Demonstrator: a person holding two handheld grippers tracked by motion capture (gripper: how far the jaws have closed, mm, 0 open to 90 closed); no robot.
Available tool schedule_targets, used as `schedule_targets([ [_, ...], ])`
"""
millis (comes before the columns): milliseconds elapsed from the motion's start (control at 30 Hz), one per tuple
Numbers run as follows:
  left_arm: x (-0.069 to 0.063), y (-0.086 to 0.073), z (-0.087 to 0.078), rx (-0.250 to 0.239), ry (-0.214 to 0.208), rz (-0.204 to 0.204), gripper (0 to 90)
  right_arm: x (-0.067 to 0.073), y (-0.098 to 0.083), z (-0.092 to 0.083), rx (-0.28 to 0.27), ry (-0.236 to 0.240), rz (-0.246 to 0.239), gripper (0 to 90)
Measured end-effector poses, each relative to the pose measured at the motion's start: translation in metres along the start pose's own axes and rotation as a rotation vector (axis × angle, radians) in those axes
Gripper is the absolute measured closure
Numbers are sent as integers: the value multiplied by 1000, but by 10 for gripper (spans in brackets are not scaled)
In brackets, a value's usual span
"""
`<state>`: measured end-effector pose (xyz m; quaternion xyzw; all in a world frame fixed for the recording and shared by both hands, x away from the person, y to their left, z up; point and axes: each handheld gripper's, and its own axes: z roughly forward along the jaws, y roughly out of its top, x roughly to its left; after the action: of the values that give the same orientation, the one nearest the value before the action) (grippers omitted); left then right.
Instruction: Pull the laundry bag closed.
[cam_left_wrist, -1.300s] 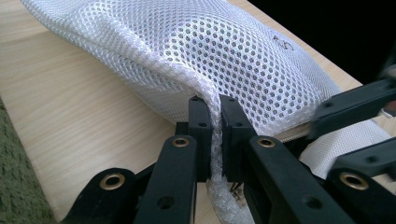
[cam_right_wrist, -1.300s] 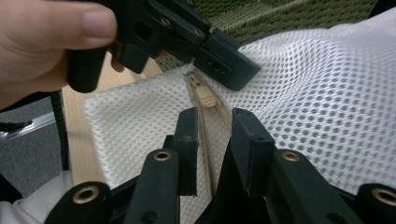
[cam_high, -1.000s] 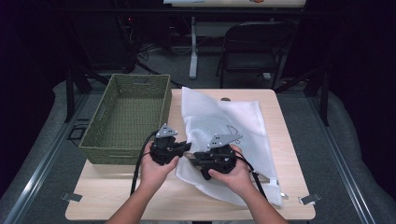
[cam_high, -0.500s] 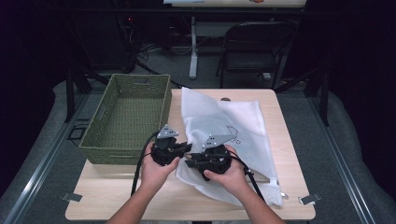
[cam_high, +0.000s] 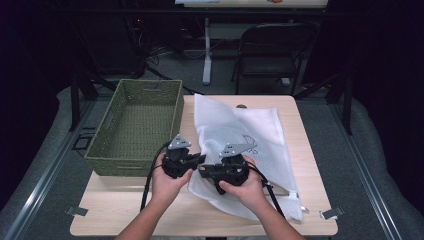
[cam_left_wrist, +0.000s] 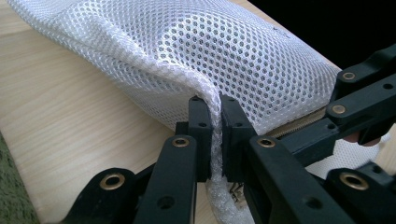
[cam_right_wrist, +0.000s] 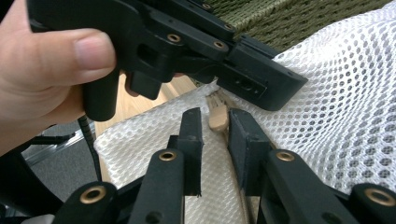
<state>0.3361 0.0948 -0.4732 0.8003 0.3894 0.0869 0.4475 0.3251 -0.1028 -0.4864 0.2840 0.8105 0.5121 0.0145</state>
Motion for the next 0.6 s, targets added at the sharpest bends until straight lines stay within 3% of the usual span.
schedule_targets([
  [167,-1,-1,0,-2,-1,-3,853,-1,0,1,1,-10,15,806],
  [467,0,-4,-1,-7,0,-4,852,0,-1,0,-2,-7,18,815],
  [600,0,-4,-1,-7,1,1,852,-2,-1,0,-4,6,45,810],
])
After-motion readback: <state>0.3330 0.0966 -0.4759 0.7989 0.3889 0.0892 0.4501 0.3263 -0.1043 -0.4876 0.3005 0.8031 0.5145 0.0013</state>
